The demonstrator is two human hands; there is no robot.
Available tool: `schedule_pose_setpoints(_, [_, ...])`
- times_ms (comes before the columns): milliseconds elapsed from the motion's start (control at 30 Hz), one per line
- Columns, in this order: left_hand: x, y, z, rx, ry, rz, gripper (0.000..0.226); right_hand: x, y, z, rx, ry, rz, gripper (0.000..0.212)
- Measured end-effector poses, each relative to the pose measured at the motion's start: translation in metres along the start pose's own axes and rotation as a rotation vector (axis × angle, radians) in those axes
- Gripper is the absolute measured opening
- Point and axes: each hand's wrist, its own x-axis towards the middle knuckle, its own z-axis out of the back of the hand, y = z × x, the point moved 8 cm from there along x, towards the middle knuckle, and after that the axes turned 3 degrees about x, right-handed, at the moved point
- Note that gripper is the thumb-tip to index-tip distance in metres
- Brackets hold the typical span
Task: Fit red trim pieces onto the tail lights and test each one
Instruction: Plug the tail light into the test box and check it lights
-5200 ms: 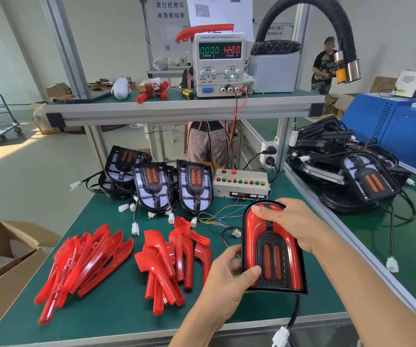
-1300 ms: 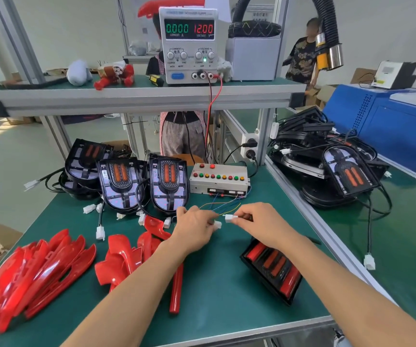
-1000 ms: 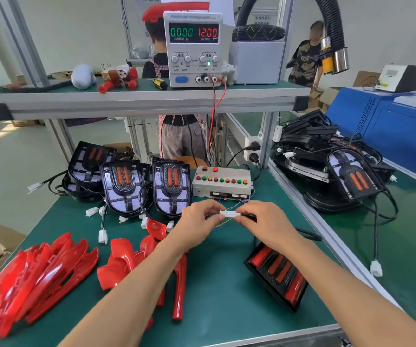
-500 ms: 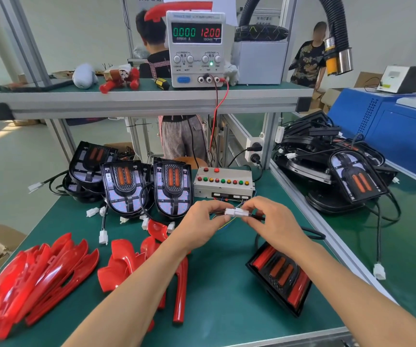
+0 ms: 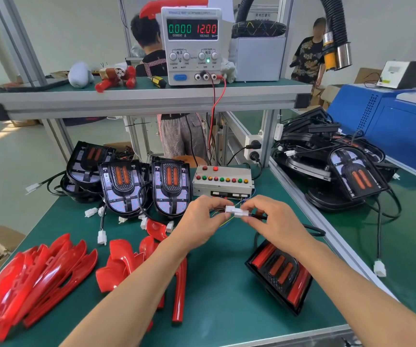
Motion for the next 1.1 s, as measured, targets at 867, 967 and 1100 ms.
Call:
schedule_pose_setpoints(867, [-0.003,-0.023,0.003,0.120,0.008,-0.250,0.020,0.002,0.008,0.001,-0.010,0.086,0.040,0.012])
schedule_pose_setpoints(967, [-0.004,-0.027,0.000,0.141,0.039,-0.299,0.019,0.002,0.010,0.003,-0.045,0.082,0.052,0.015])
schedule_pose_setpoints(1100, [-0.006,-0.032,0.001,0.157,0.003,-0.346,0.017,0.000,0.018,0.006,-0.046,0.058,0.123,0.013])
